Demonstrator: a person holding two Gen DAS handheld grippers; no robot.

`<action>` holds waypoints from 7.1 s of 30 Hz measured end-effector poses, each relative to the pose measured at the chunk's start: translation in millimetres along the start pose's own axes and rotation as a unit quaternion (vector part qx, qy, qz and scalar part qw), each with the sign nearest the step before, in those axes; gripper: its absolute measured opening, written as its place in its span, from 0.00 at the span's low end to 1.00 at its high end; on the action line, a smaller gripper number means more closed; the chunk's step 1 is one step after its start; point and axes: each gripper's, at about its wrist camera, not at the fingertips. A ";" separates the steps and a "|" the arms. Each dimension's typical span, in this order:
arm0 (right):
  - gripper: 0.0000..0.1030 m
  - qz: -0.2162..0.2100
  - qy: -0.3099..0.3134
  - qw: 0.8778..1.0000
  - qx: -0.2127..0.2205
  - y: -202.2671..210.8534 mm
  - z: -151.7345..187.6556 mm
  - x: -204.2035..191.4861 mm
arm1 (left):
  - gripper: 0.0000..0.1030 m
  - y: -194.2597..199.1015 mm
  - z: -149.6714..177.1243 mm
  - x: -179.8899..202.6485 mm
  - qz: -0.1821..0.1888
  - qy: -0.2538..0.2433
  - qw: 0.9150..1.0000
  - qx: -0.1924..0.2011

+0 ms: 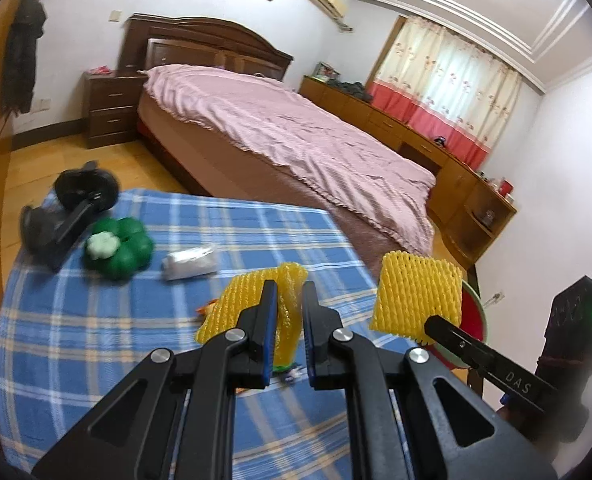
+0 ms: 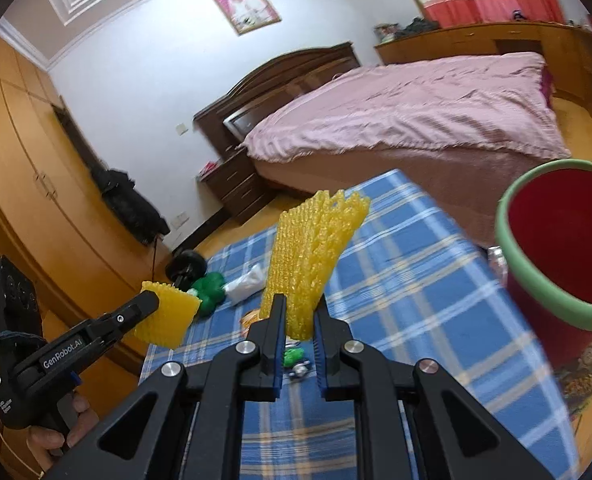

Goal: Collect trash
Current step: 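Carry both yellow foam nets in both tools over the red bucket, then open both tools dropping the yellow foam nets into the bucket, then move both open tools back over the orange snack bag on the table, then grasp the orange snack bag with the left tool, then grasp the blue plastic clip with the right tool while the left tool holds the snack bag, then carry the snack bag in the left tool while the right tool carries the clip over the bucket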

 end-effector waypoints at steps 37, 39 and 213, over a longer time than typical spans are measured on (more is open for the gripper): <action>0.14 0.183 -0.141 0.971 0.068 90.9 -17.2 216.1 | 0.10 -184.8 45.5 250.2 0.176 -0.160 0.961 -0.139; 0.14 0.189 -0.148 0.969 0.065 89.0 -16.3 226.5 | 0.10 -195.6 51.2 254.5 0.176 -0.162 0.959 -0.149; 0.16 0.069 0.051 0.994 -0.062 -81.5 6.8 5.7 | 0.43 -35.6 31.8 -59.3 -0.116 0.043 0.991 -0.044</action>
Point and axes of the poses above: each gripper's, at about its wrist camera, not at the fingertips, and y roughly against the way its jaws point, x to its right, z to its underside, and after that the axes turned 1 degree about -z, right-handed
